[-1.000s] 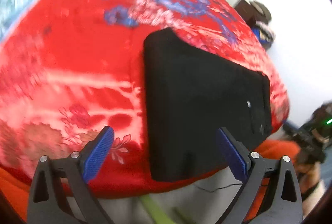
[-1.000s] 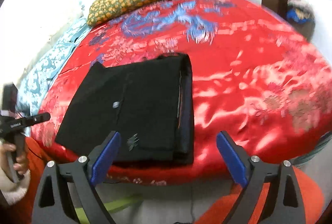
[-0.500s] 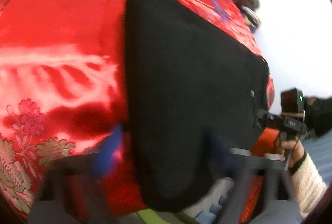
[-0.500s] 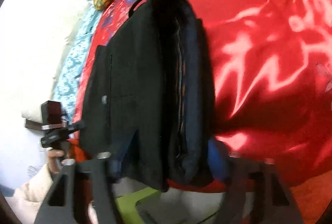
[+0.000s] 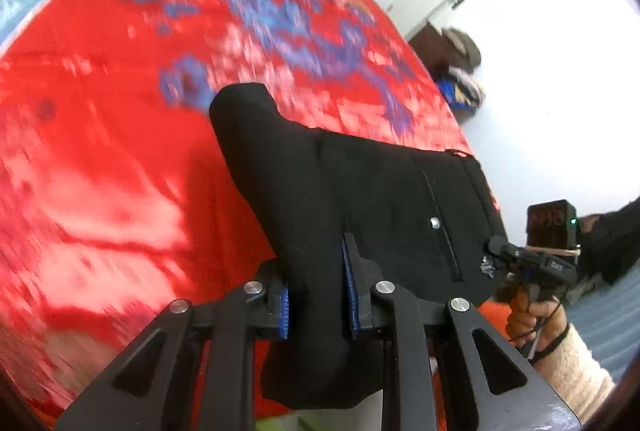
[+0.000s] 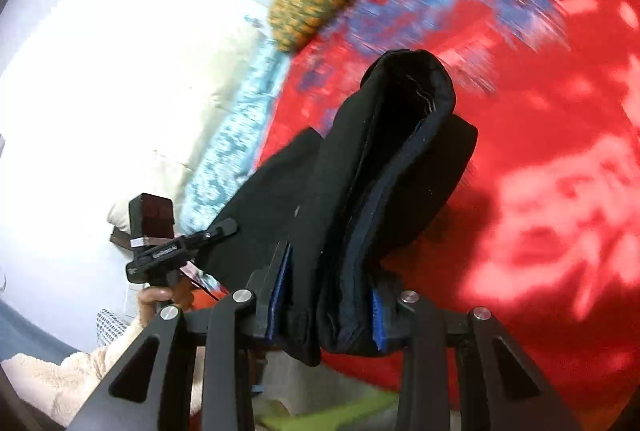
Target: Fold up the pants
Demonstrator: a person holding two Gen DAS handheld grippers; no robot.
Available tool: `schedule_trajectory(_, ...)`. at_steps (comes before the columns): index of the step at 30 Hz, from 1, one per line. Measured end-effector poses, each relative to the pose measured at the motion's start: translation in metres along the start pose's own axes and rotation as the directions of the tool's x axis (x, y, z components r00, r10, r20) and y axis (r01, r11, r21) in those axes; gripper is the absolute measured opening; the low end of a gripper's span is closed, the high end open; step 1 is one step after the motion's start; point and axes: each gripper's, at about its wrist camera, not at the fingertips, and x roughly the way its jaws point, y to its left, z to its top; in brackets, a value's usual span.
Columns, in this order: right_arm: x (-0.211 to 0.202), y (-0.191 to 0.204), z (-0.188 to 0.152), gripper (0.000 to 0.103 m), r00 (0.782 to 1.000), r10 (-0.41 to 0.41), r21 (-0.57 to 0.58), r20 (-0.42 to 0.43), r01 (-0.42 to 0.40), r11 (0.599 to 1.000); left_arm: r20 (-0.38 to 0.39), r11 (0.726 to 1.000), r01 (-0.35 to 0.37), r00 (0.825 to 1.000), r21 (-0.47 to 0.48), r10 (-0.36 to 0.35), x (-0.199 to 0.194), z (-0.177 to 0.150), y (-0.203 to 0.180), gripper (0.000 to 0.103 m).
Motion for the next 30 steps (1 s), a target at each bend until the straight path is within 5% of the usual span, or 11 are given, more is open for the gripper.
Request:
schedule_trajectory(4,0.026,0.02,0.04,0.034,1.0,0.004,-0.061,0.028,-0.003,0.998,0.086,0.996,-0.087,0.993,0.017,0.086,-0.011,0.026,0.015,0.024)
schedule_trajectory(7,0.051,0.011,0.049,0.048,0.991,-0.135,-0.078,-0.004,0.134,0.988,0.069,0.95,-0.311,0.948,0.011,0.31,0.003,0.022,0.035,0.057)
schedule_trajectory(9,0.062,0.0,0.042,0.074,0.956,-0.291,-0.087,-0.024,0.288,0.954,0.049,0.893,-0.448,0.894,0.032,0.446,0.012,0.009,0.041,0.062)
schedule_trajectory(11,0.054,-0.001,0.028,0.094,0.91,-0.415,-0.133,0.006,0.412,0.902,0.05,0.871,-0.49,0.872,0.049,0.487,0.006,-0.009,0.039,0.07)
schedule_trajectory(14,0.027,0.017,0.0,0.102,0.851,-0.519,-0.191,0.076,0.524,0.83,0.112,0.82,-0.56,0.828,0.117,0.55,-0.011,-0.033,0.014,0.089)
schedule_trajectory(16,0.014,0.04,-0.016,0.103,0.795,-0.589,-0.232,0.143,0.605,0.761,0.177,0.782,-0.603,0.797,0.159,0.578,-0.024,-0.042,-0.011,0.09)
schedule_trajectory(20,0.006,0.099,-0.03,0.103,0.648,-0.723,-0.268,0.239,0.759,0.593,0.25,0.762,-0.625,0.775,0.171,0.58,-0.052,-0.045,-0.058,0.097)
schedule_trajectory(21,0.003,0.115,-0.034,0.103,0.629,-0.733,-0.26,0.259,0.776,0.574,0.252,0.754,-0.638,0.764,0.155,0.594,-0.058,-0.04,-0.066,0.098)
schedule_trajectory(24,-0.007,0.149,-0.033,0.103,0.643,-0.708,-0.233,0.294,0.766,0.599,0.31,0.717,-0.687,0.711,0.119,0.631,-0.084,-0.039,-0.089,0.1)
schedule_trajectory(27,-0.01,0.172,-0.041,0.103,0.631,-0.709,-0.215,0.315,0.775,0.594,0.329,0.716,-0.692,0.7,0.093,0.634,-0.097,-0.045,-0.101,0.1)
schedule_trajectory(30,-0.006,0.19,-0.053,0.103,0.627,-0.709,-0.226,0.322,0.779,0.585,0.262,0.757,-0.646,0.751,0.103,0.606,-0.098,-0.049,-0.108,0.1)
